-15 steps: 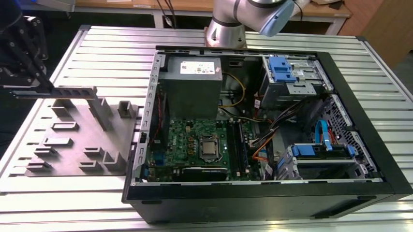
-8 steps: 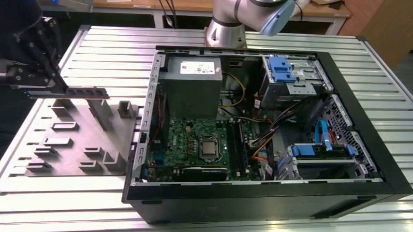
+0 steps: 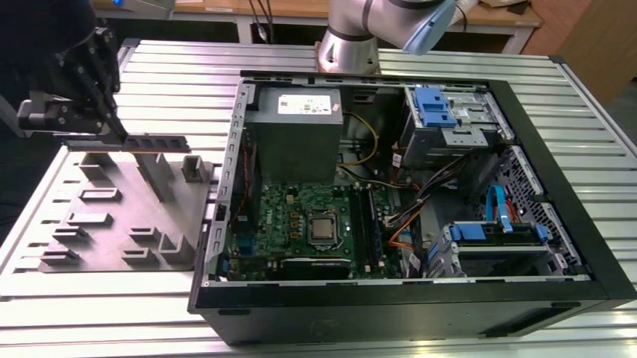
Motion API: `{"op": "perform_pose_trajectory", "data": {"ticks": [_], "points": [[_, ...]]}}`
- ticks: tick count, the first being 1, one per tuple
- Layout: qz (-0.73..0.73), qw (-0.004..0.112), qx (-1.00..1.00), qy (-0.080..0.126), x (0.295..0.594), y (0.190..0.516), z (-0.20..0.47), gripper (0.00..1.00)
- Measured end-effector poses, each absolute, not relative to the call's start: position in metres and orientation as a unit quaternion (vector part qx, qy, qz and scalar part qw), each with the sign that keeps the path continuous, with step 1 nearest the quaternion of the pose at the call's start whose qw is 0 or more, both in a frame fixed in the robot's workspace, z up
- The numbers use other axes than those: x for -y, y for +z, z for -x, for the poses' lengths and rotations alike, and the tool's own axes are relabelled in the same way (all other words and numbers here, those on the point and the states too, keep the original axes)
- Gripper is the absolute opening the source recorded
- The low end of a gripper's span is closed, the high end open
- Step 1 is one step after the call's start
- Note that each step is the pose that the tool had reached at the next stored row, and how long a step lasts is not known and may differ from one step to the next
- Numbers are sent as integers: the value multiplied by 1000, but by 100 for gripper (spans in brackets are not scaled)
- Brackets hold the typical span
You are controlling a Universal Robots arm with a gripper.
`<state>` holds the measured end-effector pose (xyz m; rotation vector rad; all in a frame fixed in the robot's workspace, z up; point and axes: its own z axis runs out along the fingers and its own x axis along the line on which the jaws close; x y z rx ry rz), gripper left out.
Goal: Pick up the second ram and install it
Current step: 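Pick up the second ram and move it above second insertion slot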
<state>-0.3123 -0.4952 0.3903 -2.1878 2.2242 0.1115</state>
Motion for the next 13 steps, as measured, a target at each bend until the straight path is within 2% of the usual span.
{"op": "perform_pose_trajectory", "data": {"ticks": [13], "points": [[701, 10, -712, 36, 495, 390, 265, 9]]}}
